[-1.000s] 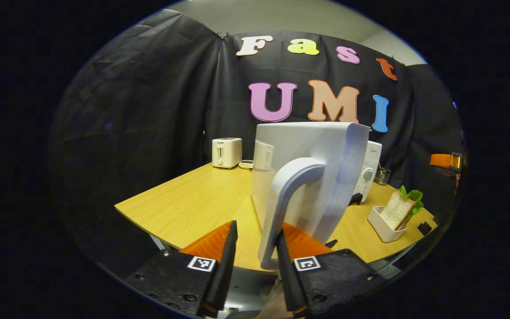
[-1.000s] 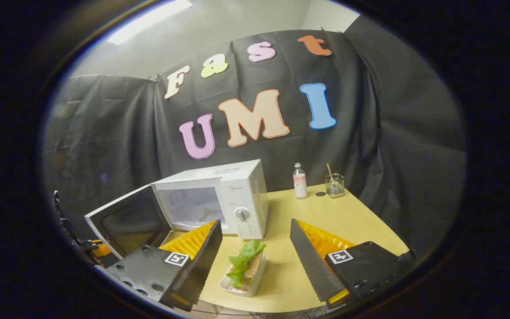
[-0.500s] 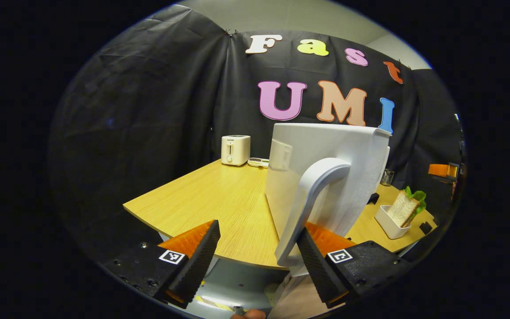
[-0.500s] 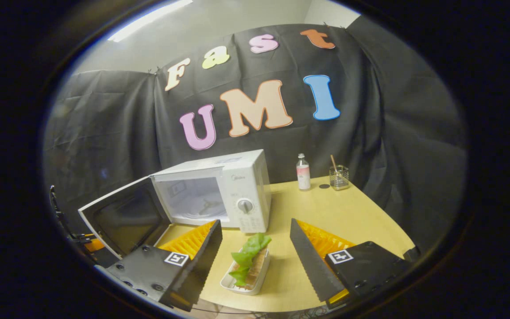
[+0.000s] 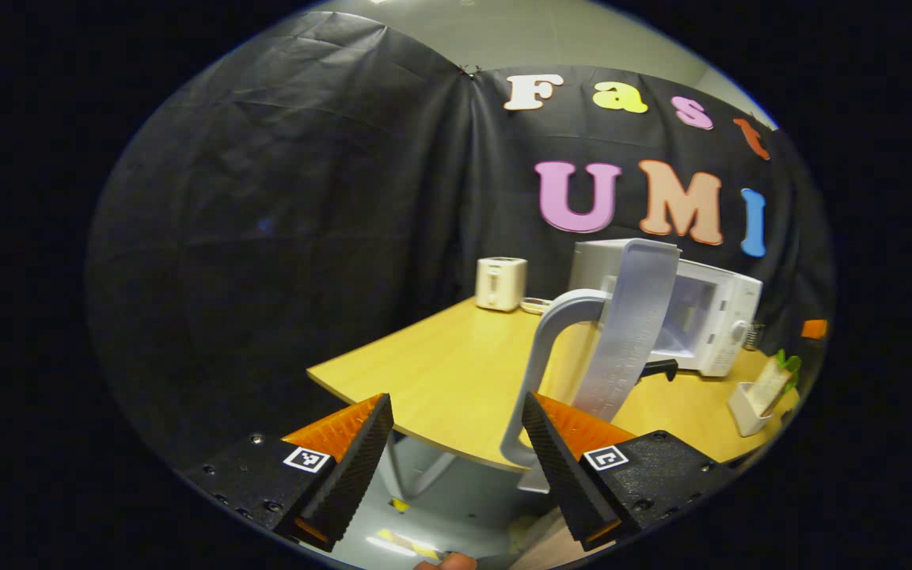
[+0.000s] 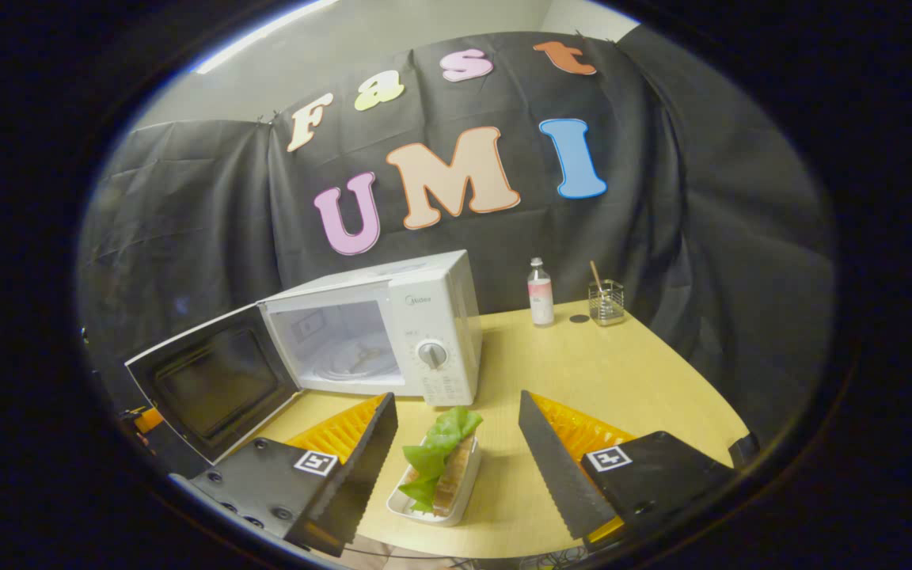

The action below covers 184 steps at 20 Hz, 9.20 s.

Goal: Open the microwave oven with the left hand, put the food in, and close the microwave oven.

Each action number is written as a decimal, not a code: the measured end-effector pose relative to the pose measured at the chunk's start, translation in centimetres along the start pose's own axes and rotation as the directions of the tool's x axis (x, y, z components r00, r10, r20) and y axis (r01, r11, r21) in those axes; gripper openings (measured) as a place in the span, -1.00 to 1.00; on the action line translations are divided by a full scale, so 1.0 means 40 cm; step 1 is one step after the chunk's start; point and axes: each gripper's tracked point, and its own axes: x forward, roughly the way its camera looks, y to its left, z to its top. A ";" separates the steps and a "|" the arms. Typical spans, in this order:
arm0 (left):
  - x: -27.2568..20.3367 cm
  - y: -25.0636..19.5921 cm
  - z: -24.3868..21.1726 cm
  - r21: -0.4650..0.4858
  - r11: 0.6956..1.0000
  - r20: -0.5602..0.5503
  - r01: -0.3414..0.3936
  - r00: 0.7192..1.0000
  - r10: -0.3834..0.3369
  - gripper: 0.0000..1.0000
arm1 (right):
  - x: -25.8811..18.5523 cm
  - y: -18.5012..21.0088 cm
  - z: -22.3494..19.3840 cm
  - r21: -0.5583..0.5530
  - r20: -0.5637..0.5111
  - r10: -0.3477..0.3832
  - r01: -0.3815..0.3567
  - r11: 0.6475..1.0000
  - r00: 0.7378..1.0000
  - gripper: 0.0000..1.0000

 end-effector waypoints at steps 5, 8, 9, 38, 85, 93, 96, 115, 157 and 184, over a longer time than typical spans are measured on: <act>0.002 0.120 0.085 -0.043 0.993 0.054 -0.113 0.992 0.116 0.91 | 0.010 0.002 -0.026 0.050 -0.073 0.023 -0.020 0.999 0.997 0.96; 0.018 0.163 0.135 -0.032 0.988 0.101 -0.152 0.983 0.155 0.91 | 0.007 0.006 -0.058 0.100 -0.137 0.047 -0.034 0.994 0.989 0.96; 0.027 0.180 0.148 -0.028 0.986 0.112 -0.164 0.980 0.166 0.91 | 0.003 0.006 -0.065 0.111 -0.150 0.048 -0.032 0.993 0.988 0.96; 0.096 0.151 0.189 -0.015 0.994 0.166 -0.108 0.980 0.109 0.92 | 0.017 0.051 -0.122 0.006 -0.227 -0.059 0.062 0.998 0.972 -0.53; 0.094 0.151 0.195 0.003 0.996 0.168 -0.092 0.982 0.090 0.92 | 0.755 0.564 -0.150 0.423 0.085 -0.007 -0.030 0.905 0.996 -0.31; 0.090 0.147 0.198 0.008 0.997 0.171 -0.081 0.982 0.079 0.92 | 0.773 0.477 -0.166 0.154 0.080 -0.130 0.116 0.981 0.988 0.38; 0.086 0.143 0.202 0.014 0.997 0.177 -0.080 0.981 0.076 0.92 | 0.770 0.468 -0.168 0.101 0.091 -0.114 0.105 0.989 0.989 0.70; 0.079 0.102 0.208 0.014 1.000 0.165 -0.025 0.986 0.022 0.92 | 0.440 0.502 -0.034 -0.142 0.200 0.051 -0.023 0.990 0.978 0.83; -0.075 -0.454 0.225 0.114 0.940 0.112 0.323 0.936 -0.335 -0.99 | -0.007 0.030 0.268 -0.182 0.264 -0.026 0.076 0.980 0.964 0.84; 0.066 -0.977 0.181 0.037 0.833 0.038 0.552 0.832 -0.553 -0.98 | 0.234 0.013 0.470 -0.048 0.316 -0.039 0.057 0.997 0.948 0.83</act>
